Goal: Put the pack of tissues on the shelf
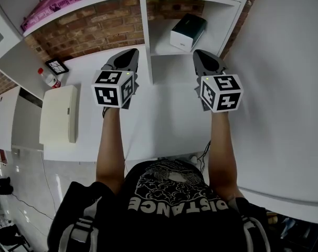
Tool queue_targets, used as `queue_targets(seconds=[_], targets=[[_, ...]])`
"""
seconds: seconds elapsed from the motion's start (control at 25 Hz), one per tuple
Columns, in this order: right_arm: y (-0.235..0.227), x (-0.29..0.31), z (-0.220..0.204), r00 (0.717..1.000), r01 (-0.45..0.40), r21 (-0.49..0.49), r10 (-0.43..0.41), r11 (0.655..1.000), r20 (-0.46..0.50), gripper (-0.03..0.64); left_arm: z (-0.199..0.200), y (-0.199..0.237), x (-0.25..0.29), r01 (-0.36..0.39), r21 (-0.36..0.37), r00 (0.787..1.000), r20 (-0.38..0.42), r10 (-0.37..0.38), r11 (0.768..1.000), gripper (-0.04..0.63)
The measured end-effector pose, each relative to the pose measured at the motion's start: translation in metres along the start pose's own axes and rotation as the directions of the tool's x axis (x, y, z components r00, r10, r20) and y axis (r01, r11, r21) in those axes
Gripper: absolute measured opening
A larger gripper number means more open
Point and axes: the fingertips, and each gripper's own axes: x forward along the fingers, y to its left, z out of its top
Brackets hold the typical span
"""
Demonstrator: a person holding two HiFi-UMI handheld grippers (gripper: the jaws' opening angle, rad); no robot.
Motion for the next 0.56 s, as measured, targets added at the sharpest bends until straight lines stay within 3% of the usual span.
queue_targets(seconds=[0.56], targets=[[0.0084,-0.0044,0.0081,1.0,0.01,0.002,-0.01,1.0,0.024,0.003,-0.0022,-0.0043,-0.0079,0.051,-0.007,0.999,-0.004,-0.051,0.999,0.008]])
